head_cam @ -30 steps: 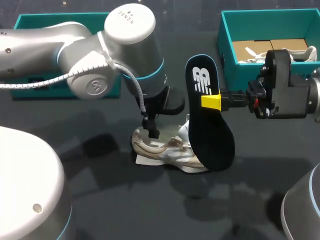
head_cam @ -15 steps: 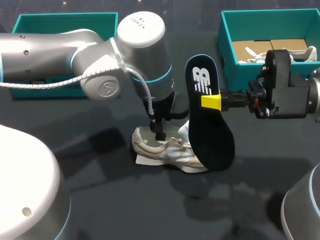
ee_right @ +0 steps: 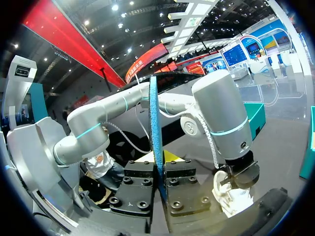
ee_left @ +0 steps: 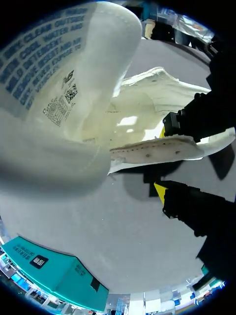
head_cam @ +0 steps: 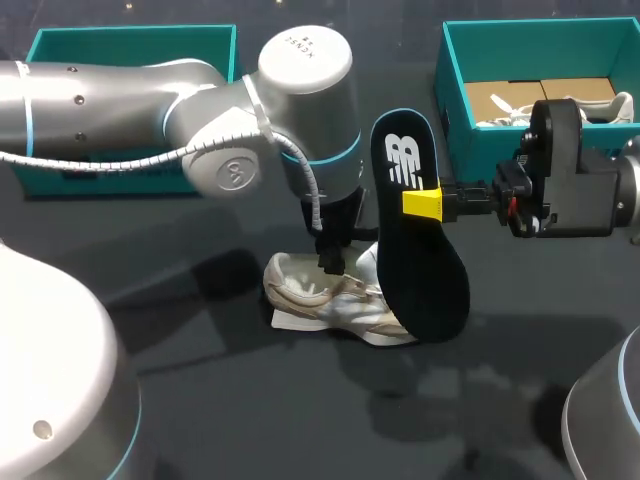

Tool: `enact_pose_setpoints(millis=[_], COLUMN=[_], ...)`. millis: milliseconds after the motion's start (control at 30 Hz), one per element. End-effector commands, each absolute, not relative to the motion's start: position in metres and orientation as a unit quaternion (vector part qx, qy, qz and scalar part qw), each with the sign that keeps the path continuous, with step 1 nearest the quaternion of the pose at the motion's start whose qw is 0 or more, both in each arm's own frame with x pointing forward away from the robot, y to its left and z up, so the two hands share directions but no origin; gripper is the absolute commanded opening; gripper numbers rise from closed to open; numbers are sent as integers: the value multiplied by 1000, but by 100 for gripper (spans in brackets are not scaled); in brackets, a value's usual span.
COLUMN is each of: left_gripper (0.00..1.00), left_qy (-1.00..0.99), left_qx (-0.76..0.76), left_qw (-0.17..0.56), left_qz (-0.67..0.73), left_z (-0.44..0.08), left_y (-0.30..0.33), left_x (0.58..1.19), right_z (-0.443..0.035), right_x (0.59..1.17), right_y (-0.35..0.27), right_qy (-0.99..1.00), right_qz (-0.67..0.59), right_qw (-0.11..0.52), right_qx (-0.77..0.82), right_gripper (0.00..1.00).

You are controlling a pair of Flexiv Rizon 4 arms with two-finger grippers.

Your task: Take the shoe out of the shoebox, open the shoe tongue, remove and reinsert the insole, then place the shoe into the shoebox

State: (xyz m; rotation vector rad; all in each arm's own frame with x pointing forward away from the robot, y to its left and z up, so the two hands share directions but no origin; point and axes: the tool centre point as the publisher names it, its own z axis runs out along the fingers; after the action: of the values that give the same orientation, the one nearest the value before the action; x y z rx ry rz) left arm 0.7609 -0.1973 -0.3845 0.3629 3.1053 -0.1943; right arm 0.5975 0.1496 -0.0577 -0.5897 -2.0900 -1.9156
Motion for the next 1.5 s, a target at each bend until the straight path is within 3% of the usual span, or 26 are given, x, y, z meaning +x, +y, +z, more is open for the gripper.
enact_pose_setpoints(millis=[33, 400, 867, 1267, 1500], left_gripper=[0, 0, 0, 0, 0], left_qy=[991, 987, 959, 959, 909], left_qx=[121, 147, 251, 251, 396], left_qw=[1, -7, -15, -15, -6], left_qz=[-61, -65, -128, -128, -130], left_z=[-387, -382, -329, -329, -317], left_y=[-198, -193, -193, -193, -187], left_x=[763, 760, 758, 758, 767], right_z=[-59, -59, -59, -59, -59], right_x=[595, 595, 595, 595, 595], right_y=[150, 150, 150, 150, 150], right_qy=[-716, -716, -716, -716, -716], right_qz=[-657, -657, -657, -657, -657], right_qw=[121, 121, 121, 121, 121], right_qx=[-203, -203, -203, -203, -203], right_gripper=[0, 0, 0, 0, 0])
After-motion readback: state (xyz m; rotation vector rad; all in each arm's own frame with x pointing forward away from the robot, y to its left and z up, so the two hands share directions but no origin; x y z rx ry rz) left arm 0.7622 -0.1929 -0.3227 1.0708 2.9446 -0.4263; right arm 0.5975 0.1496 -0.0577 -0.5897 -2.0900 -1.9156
